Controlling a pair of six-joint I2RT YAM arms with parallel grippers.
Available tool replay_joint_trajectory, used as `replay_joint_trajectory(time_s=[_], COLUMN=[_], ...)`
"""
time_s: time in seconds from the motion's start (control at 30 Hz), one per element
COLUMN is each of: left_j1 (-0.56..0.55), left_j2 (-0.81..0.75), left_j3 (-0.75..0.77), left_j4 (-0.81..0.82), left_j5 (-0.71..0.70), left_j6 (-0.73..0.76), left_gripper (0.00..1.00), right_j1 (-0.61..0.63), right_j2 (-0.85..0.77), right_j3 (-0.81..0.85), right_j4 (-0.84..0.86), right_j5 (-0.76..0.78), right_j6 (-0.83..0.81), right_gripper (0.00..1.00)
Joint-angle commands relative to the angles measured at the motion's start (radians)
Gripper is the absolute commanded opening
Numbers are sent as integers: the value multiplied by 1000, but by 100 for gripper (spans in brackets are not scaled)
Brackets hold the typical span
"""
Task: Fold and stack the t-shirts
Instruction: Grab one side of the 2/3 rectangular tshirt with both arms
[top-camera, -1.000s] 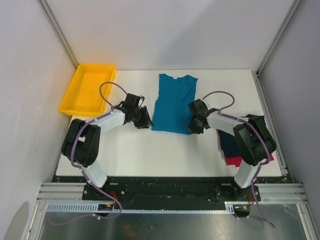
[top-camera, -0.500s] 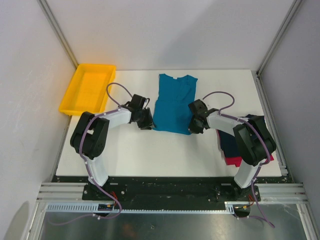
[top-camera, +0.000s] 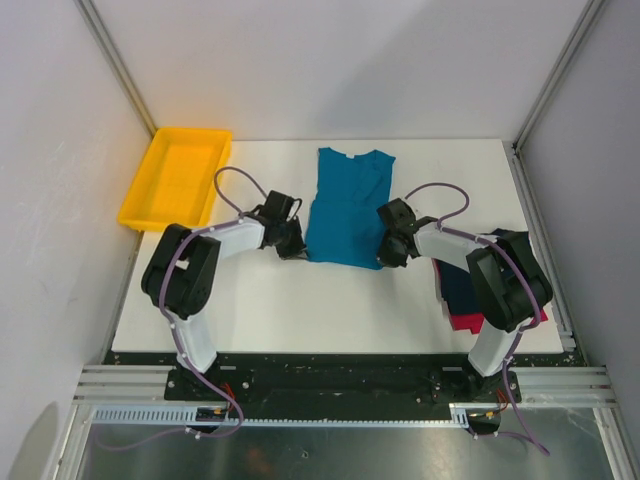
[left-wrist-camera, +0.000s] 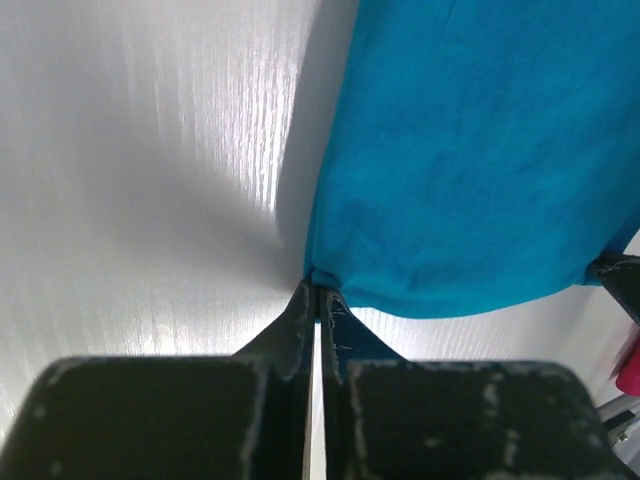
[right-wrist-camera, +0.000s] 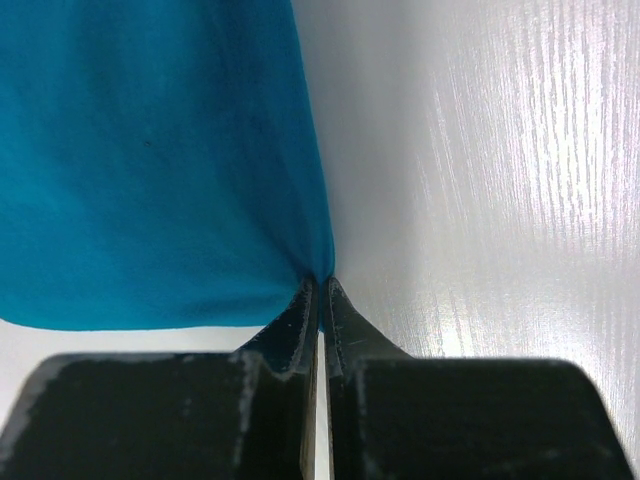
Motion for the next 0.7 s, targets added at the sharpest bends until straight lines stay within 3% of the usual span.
replay_joint_trajectory(time_s=[0.0, 0.33, 0.67], left_j1=[-15, -73, -172], left_j2=[-76, -318, -710], left_j3=[-64, -279, -572], left_j4=[3, 7, 3], left_j5=[-27, -37, -90], left_j6=[-30, -85, -241], left_gripper=[0, 0, 0], right_j1=[6, 84, 284], right_j2=[-9, -195, -513], right_j3=[-24, -199, -330], right_j4=[-23, -4, -163], right_j5=[5, -69, 51], right_j6=[-25, 43, 205], right_gripper=[0, 0, 0])
